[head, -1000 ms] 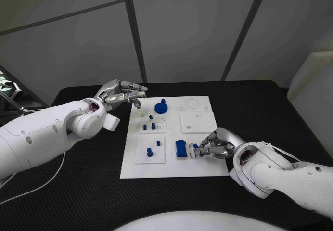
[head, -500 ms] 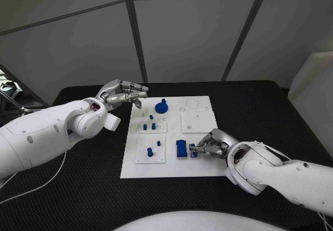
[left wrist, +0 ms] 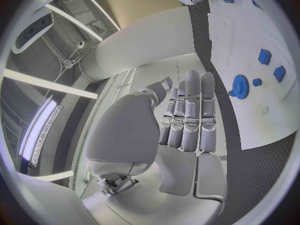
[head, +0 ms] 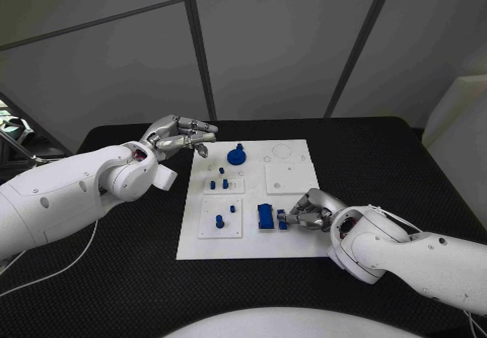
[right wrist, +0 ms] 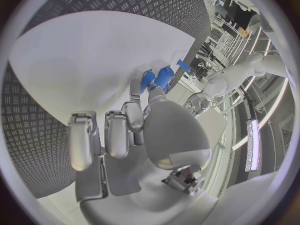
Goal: Assemble the parts on the task board
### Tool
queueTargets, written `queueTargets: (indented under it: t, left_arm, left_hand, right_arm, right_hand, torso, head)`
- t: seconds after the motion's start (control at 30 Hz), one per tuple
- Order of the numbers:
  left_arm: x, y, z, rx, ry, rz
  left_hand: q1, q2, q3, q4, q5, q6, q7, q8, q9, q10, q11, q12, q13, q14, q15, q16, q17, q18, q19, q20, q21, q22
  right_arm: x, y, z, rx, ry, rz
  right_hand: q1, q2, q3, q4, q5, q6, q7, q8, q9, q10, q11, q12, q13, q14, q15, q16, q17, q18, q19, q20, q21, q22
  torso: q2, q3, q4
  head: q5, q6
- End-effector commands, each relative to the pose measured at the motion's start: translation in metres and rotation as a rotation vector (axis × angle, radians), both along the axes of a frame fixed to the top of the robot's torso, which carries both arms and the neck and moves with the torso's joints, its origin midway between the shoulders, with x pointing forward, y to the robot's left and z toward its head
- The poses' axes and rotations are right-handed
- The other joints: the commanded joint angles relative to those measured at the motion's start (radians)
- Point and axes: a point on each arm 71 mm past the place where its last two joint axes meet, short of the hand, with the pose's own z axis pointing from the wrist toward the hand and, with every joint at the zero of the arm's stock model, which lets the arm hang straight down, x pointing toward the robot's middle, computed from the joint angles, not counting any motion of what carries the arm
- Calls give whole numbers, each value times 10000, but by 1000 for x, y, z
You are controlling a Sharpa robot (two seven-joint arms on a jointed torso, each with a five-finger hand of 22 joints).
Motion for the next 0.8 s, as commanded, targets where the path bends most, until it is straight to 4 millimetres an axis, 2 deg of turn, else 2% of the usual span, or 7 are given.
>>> queueTargets:
  t: [0.03,0.17,0.3,0.43,0.6,0.8]
  left_arm:
    - [0,-1,1,-90,-12,-50]
    - [0,0,2,-87,-13,-45]
    - [0,0,1,-85,-7,-48]
    - [0,1,1,-74,2,-34]
    - [0,0,1,-77,4,-36]
    - [1,0,1,-78,11,-40]
  left_hand:
    - [-18,74,-53,-5,-7,-16,23,-38,9,-72,-21,-35,12,50,46,-56,-6,-122,54,-13,-28,-9]
    - [-18,74,-53,-5,-7,-16,23,-38,9,-72,-21,-35,12,50,46,-56,-6,-122,54,-13,-28,-9]
    - [-18,74,-53,-5,-7,-16,23,-38,9,-72,-21,-35,12,50,46,-56,-6,-122,54,-13,-28,-9]
    - [-18,74,-53,-5,-7,-16,23,-38,9,-72,-21,-35,12,50,46,-56,-6,-122,54,-13,-28,-9]
    - [-18,74,-53,-5,-7,-16,23,-38,9,-72,-21,-35,12,50,46,-56,-6,-122,54,-13,-28,-9]
    - [-18,74,-53,-5,-7,-16,23,-38,9,-72,-21,-35,12,50,46,-56,-6,-122,54,-13,-28,-9]
  right_arm:
    - [-1,4,2,-113,-112,259]
    - [-1,4,2,-126,-176,272]
    - [-1,2,4,-178,-370,396]
    - [-2,1,7,-29,-708,481]
    - [-2,0,11,383,-1154,504]
    - [-3,-3,11,465,-1084,727]
  right_hand:
    - [-140,-112,-95,201,-164,87,-12,-58,19,251,-162,30,19,606,-56,25,537,-152,1054,-86,32,2635]
    - [-152,-191,-211,371,-627,131,-16,-68,45,254,-163,24,28,604,-58,20,535,-152,1054,-89,32,2635]
    - [229,-347,-222,214,-802,135,-31,-82,70,243,-175,-2,22,600,-69,9,524,-152,1054,-98,32,2635]
    - [406,-464,-314,127,-1472,111,4,-104,87,206,-152,-93,-36,586,-56,-28,470,-152,1054,-94,32,2635]
    - [213,-627,-475,268,-1680,-2,68,-135,71,156,-99,-207,-119,559,-17,-101,350,-152,1054,-66,32,2635]
    - [271,-704,-477,265,-1716,-40,73,-134,68,143,-90,-231,-132,556,-6,-113,338,-152,1054,-52,32,2635]
  torso:
    - [-5,7,9]
    - [-2,4,3]
    - [-8,14,-5]
    - [-7,13,-9]
    - [-25,12,-2]
    - [-24,16,0]
  head:
    - [2,4]
    - [9,11]
    - [2,21]
    - [-2,31]
    - [-22,78]
    - [-51,118]
